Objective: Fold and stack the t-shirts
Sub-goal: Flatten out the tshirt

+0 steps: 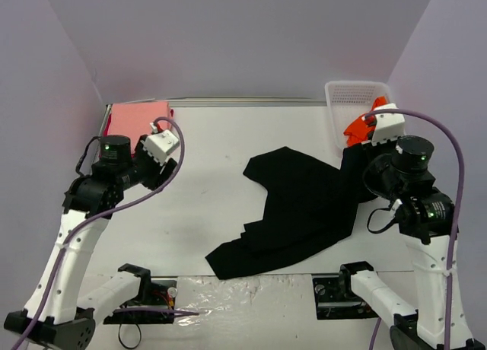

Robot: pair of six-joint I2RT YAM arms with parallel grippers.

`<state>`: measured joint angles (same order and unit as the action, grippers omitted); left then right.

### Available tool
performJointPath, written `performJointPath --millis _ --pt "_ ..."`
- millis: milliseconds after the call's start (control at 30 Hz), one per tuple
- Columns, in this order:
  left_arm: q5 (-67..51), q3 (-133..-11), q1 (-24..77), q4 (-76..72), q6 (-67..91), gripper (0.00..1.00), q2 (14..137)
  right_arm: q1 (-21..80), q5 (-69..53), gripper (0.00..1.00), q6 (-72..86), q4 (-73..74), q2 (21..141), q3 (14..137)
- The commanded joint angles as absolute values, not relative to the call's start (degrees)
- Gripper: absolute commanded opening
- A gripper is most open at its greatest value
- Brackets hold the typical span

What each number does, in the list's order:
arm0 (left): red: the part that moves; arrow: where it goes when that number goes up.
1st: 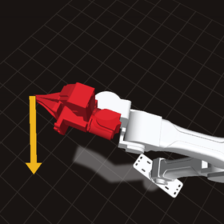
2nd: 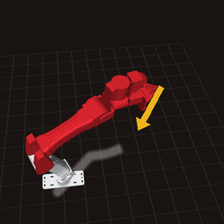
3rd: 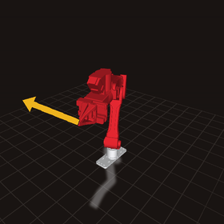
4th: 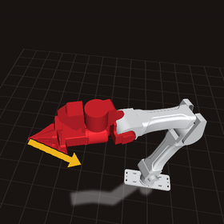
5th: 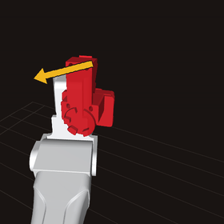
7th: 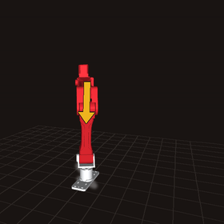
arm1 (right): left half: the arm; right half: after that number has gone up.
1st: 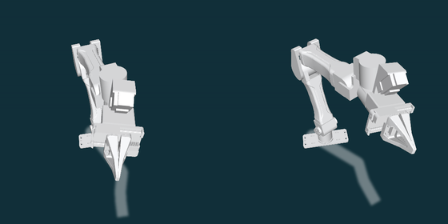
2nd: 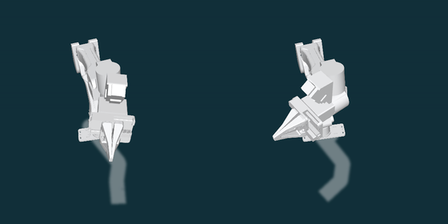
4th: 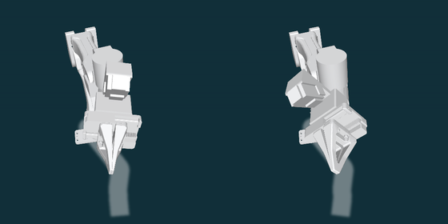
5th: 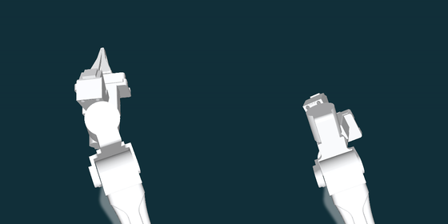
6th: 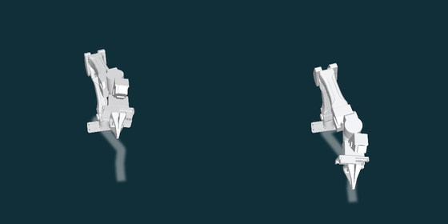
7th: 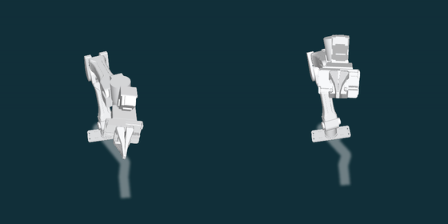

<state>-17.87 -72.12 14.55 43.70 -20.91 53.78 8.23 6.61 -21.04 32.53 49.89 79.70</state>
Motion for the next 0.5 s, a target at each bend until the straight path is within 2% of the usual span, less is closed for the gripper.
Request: performJointPath --millis 0,33,133,300,467 --pt "-32.6 -69.7 15.8 48.1 -24.2 0.56 56.9 7.9 5.3 0.00 -20.9 30.6 48.5 74.4" --pt "-37.0 -68.9 16.6 49.0 -25.5 0.57 58.5 7.9 4.7 0.00 -20.7 30.6 48.4 73.1" --pt "-40.4 -68.6 21.1 52.6 -32.3 0.59 60.8 7.9 4.9 0.00 -20.1 29.9 49.0 68.7" --pt "-36.8 -69.3 32.7 54.9 -35.2 0.60 64.5 7.8 5.6 0.00 -19.2 27.3 50.9 64.3" --pt "-35.2 -68.7 42.4 47.7 -29.8 0.58 69.6 6.6 4.2 0.00 -18.6 26.5 53.3 63.0"
